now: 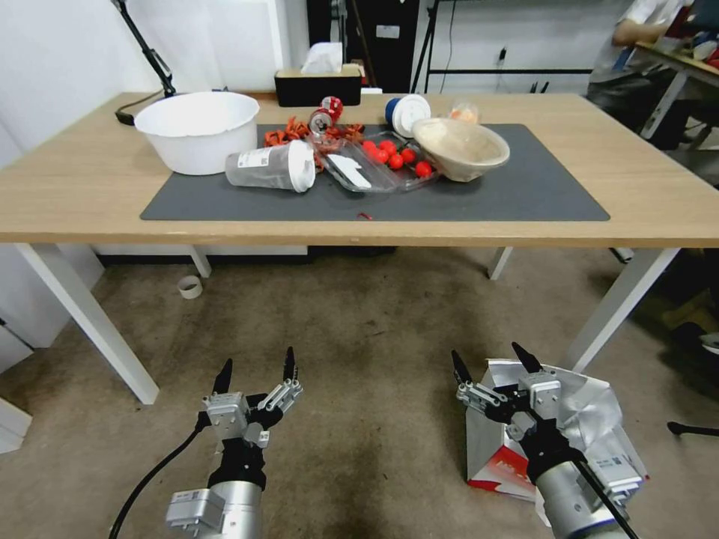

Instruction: Pick up the food delivery bag from the floor and place it on the table.

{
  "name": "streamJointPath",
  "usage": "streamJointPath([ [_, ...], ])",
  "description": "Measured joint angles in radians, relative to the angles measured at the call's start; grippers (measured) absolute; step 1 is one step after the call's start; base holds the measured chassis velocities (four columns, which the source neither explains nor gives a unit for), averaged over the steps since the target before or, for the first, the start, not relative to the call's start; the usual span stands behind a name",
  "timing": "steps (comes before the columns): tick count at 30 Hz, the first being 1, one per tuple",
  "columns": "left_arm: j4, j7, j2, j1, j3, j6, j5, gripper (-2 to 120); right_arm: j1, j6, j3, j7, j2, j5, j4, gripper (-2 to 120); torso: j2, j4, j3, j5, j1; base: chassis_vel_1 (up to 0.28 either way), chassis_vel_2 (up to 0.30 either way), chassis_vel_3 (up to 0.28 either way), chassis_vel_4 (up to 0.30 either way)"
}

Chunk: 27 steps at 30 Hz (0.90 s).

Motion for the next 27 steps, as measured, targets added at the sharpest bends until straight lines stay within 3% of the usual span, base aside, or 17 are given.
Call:
streamJointPath([
  [27, 0.016, -0.003, 0.0, -0.006, 0.006, 0.001, -0.004, 100, -0.002, 0.006, 0.004, -0.002, -0.003, 0.004, -0.012, 100, -0.112, 0.0, -0.078, 0.0, -0.034, 0.0, 0.0, 0.0, 0.0],
])
